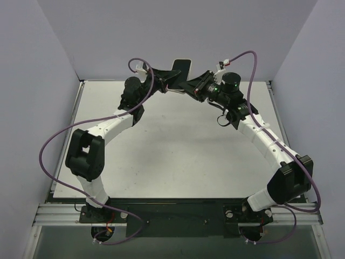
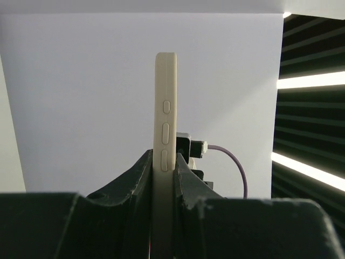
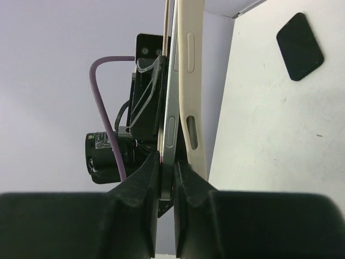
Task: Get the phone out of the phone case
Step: Remove the phone case from the phone.
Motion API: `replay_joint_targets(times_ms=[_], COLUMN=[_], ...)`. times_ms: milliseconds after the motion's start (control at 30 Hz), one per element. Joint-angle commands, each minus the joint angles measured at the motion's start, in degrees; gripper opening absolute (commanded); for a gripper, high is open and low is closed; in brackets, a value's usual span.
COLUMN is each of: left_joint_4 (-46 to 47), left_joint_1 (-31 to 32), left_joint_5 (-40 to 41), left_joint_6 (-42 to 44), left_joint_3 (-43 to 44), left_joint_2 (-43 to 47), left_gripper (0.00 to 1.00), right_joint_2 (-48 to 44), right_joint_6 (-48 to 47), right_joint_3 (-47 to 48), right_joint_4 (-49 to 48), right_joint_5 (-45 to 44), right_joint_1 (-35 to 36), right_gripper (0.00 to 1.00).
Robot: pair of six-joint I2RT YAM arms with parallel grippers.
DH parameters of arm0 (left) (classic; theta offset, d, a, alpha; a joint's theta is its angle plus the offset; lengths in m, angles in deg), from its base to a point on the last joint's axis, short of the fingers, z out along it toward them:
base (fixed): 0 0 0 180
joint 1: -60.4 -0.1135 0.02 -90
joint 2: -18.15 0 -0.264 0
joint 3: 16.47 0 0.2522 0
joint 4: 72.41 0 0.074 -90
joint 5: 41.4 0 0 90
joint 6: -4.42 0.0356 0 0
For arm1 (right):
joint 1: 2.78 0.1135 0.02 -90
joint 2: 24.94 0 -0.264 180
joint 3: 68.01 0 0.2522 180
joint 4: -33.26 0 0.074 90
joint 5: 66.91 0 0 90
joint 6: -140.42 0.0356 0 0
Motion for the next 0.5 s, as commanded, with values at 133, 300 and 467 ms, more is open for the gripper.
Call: replay_joint_targets(times_ms=[133, 300, 467], left_joint_4=[2.6, -1.8, 0.7], left_joint_1=[4.8, -0.1, -0.5], left_joint_5=[-18.8, -18.2, -18.7], left_joint_6=[9.1, 16.9, 15.7], left_joint_3=[0.4, -7.4, -10.2], left_joint_2=[11.3, 16.4, 16.9], left_gripper=[0.76, 0.8, 0.63], right_joint_2=[2.0, -2.8, -4.8], right_joint_6=[8.1, 13.5, 15.8], right_joint_3=[-4.9, -10.2, -12.6], right_joint_4=[-19.7, -26.8, -29.7], right_joint_5=[2.4, 5.0, 6.3], right_joint_1=[-2.4, -5.8, -6.5], right_gripper=[0.0, 0.0, 0.0])
